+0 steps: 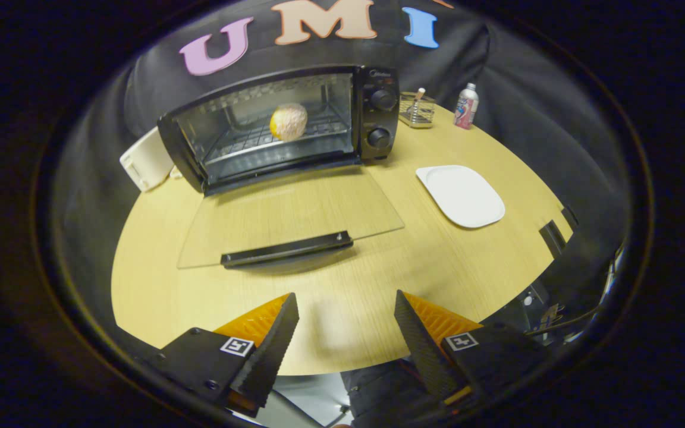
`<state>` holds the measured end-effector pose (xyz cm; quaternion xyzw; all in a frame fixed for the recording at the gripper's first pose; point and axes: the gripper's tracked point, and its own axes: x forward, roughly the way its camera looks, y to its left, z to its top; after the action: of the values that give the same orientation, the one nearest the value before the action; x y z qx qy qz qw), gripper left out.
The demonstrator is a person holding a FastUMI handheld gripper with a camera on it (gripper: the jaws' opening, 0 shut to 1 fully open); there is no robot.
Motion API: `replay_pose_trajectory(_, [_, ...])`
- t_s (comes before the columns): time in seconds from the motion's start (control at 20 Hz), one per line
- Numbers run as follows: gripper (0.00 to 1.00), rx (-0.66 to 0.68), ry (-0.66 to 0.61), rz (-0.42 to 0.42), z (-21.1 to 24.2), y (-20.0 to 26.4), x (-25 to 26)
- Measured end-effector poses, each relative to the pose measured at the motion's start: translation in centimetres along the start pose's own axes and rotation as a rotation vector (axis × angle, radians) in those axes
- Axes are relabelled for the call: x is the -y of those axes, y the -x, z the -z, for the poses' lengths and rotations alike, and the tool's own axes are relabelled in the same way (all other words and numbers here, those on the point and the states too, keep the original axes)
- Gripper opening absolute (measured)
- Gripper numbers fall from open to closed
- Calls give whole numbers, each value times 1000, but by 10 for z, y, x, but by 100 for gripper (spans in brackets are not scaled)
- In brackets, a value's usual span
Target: Open the toaster oven, put the food inside, and close the toaster oven door.
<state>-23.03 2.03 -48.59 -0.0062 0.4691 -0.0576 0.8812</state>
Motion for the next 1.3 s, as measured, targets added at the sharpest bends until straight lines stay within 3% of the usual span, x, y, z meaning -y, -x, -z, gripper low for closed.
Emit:
replay_pose_trajectory(0.35, [100, -7, 68, -39, -7, -26, -22])
replay_pose_trajectory(0.55, [100, 16, 38, -71, -24, -30, -37])
replay_pose_trajectory(1.3, [99, 223, 115, -140, -97, 18, -58])
